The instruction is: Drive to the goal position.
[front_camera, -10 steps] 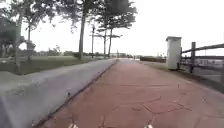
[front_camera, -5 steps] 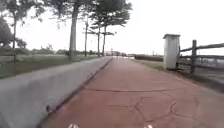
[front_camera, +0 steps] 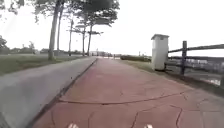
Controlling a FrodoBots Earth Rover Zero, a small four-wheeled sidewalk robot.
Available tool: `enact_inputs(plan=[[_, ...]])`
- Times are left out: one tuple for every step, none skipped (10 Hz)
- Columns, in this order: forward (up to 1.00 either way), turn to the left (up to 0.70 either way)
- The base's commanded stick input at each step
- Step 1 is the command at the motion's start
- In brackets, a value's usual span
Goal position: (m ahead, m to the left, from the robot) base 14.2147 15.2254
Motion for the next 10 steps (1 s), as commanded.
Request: enact_inputs(plan=[[1.00, 0.00], [1.00, 0.00], [1.00, 0.00], [1.00, 0.00], [1.00, 0.00], [1.00, 0.00], [1.00, 0.00], [1.00, 0.00], [1.00, 0.00], [1.00, 0.00]])
